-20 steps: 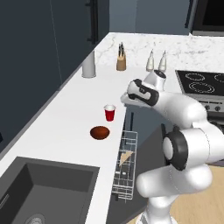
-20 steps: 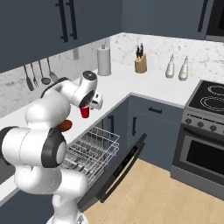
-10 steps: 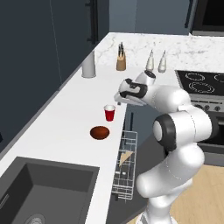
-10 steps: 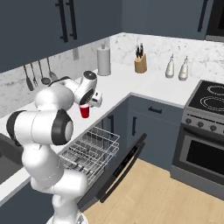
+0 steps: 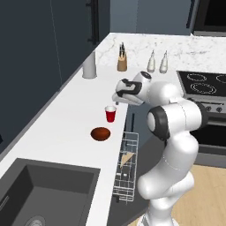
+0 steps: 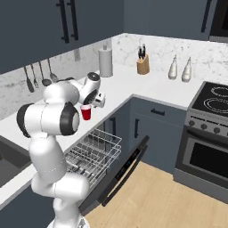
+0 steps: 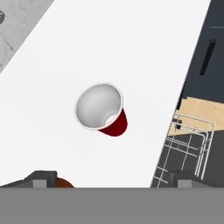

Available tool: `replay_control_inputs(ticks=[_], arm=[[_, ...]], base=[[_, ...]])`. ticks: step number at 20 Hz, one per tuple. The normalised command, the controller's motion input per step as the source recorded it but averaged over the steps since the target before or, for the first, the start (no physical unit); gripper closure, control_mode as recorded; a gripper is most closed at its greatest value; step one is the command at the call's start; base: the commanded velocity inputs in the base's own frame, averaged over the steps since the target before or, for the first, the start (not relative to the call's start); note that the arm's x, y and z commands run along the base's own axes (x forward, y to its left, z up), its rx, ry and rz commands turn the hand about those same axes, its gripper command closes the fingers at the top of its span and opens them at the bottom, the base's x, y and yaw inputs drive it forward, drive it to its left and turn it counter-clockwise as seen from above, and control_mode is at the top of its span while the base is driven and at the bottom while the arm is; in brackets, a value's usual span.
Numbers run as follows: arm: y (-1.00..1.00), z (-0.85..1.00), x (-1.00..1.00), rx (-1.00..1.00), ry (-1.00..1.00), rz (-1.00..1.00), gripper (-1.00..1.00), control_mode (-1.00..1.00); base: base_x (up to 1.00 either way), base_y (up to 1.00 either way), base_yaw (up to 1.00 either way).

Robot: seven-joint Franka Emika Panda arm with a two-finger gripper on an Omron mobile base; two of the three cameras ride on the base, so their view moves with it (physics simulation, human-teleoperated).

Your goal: Pick up the cup and bowl from the counter, place them in the dishwasher, and close the dishwasher door.

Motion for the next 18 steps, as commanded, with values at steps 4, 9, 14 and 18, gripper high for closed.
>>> replay_control_inputs(ticks=[4, 9, 14, 18], arm=[[0.0, -0.13, 0.36, 0.0, 0.0, 0.0, -1.0, -1.0], [0.01, -0.17, 0.39, 0.0, 0.0, 0.0, -1.0, -1.0], [0.1, -0.29, 0.3, -0.01, 0.0, 0.0, -1.0, -1.0], [0.22, -0.38, 0.26, -0.04, 0.0, -0.02, -1.0, -1.0]], base=[[0.0, 0.0, 0.0], [0.0, 0.0, 0.0], [0.0, 0.0, 0.0], [0.0, 0.0, 0.0]])
